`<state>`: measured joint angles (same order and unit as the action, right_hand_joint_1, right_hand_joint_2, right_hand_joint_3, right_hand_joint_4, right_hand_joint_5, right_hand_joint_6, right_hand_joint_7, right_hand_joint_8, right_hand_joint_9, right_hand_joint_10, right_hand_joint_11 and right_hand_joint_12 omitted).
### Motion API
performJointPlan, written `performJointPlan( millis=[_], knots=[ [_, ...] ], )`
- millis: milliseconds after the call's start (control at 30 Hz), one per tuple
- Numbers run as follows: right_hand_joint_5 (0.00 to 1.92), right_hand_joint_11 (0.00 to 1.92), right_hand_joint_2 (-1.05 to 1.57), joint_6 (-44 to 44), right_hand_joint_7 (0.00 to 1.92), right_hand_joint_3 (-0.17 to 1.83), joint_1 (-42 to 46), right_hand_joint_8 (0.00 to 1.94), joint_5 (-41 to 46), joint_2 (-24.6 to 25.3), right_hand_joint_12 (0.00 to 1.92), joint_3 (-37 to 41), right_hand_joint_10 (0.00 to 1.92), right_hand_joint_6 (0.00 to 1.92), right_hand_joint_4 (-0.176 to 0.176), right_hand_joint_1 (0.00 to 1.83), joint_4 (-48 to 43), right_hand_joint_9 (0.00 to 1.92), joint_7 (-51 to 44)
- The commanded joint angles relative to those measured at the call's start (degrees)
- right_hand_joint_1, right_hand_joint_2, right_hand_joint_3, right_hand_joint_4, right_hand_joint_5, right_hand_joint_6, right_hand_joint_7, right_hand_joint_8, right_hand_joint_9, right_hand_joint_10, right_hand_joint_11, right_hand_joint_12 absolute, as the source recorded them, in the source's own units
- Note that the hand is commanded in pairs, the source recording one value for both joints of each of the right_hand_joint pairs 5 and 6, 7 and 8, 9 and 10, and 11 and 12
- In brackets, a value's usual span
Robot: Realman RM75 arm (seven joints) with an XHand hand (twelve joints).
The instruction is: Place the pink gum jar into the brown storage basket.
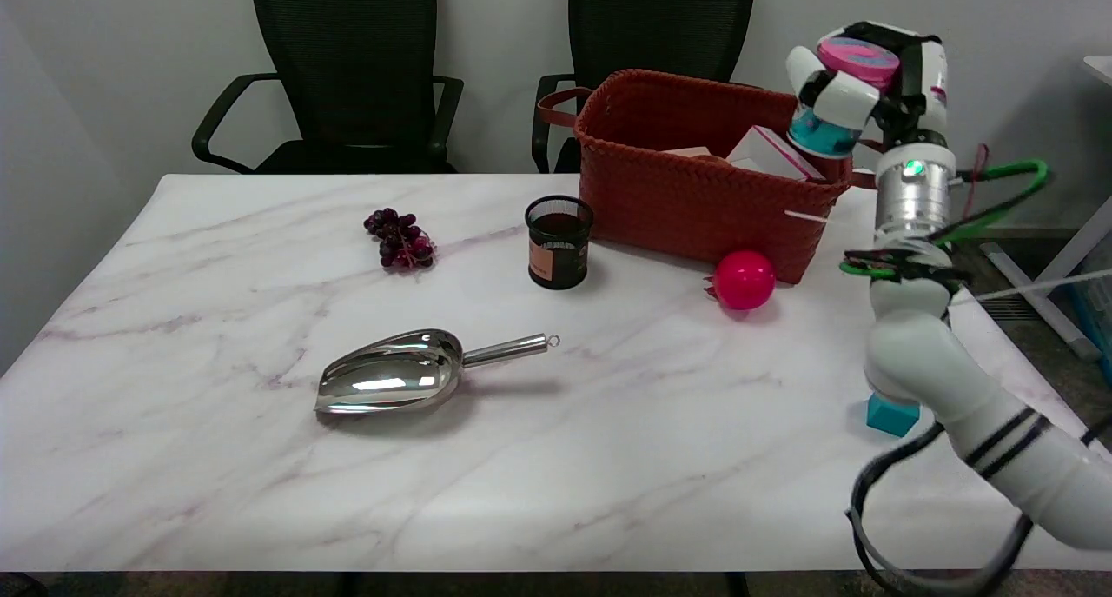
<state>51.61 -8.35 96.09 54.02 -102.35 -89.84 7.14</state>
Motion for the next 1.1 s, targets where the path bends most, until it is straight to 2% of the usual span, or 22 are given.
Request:
performJointPlan(
  millis=[33,300,433,600,900,933,967,1000,1033,1067,1100],
  knots=[
    [1.19,1.41,0.98,-14.1,1.46,1.24,-32.9,1.46,-1.7,3.3,1.41,-15.5,1.35,1.19,0.0,1.18,35.7,1.35,1.9],
    [1.14,1.31,0.81,-15.9,1.43,1.3,-40.5,1.43,-2.8,9.3,1.31,-20.5,1.28,1.14,0.0,1.2,55.5,1.28,2.0],
    [1.11,1.27,0.76,-18.3,1.41,1.3,-42.0,1.41,-4.0,10.9,1.27,-20.7,1.27,1.11,0.0,1.19,61.0,1.27,1.5],
    [1.07,1.23,0.77,-20.5,1.4,1.24,-42.3,1.4,-4.5,11.3,1.23,-20.7,1.26,1.07,0.0,1.19,63.9,1.26,1.2],
    [0.91,1.18,0.7,-20.4,1.35,1.13,-41.5,1.35,-4.2,10.8,1.18,-20.0,1.22,0.91,0.0,1.2,61.1,1.22,-2.5],
    [0.81,1.11,0.6,-20.3,1.31,1.13,-41.4,1.31,-4.0,10.8,1.11,-20.0,1.11,0.81,0.0,1.22,60.8,1.11,-3.1],
    [0.67,0.93,0.5,-20.1,1.24,1.12,-41.4,1.24,-4.0,10.8,0.93,-19.6,0.88,0.67,0.0,1.25,60.3,0.88,-4.1],
    [0.59,0.77,0.46,-20.2,1.16,1.1,-41.2,1.16,-3.9,10.8,0.77,-18.7,0.81,0.59,0.0,1.26,59.5,0.81,-5.7],
    [0.51,0.63,0.33,-20.2,1.04,1.12,-41.2,1.04,-3.9,10.8,0.63,-18.3,0.71,0.51,0.0,1.26,59.1,0.71,-6.4],
    [0.35,0.39,0.16,-20.1,0.85,1.16,-41.0,0.85,-3.9,10.8,0.39,-17.6,0.61,0.35,0.0,1.26,58.5,0.61,-8.0],
    [0.15,0.22,0.02,-20.1,0.72,1.1,-40.9,0.72,-3.9,10.7,0.22,-17.1,0.5,0.15,0.0,1.25,57.5,0.5,-9.5]
  ],
)
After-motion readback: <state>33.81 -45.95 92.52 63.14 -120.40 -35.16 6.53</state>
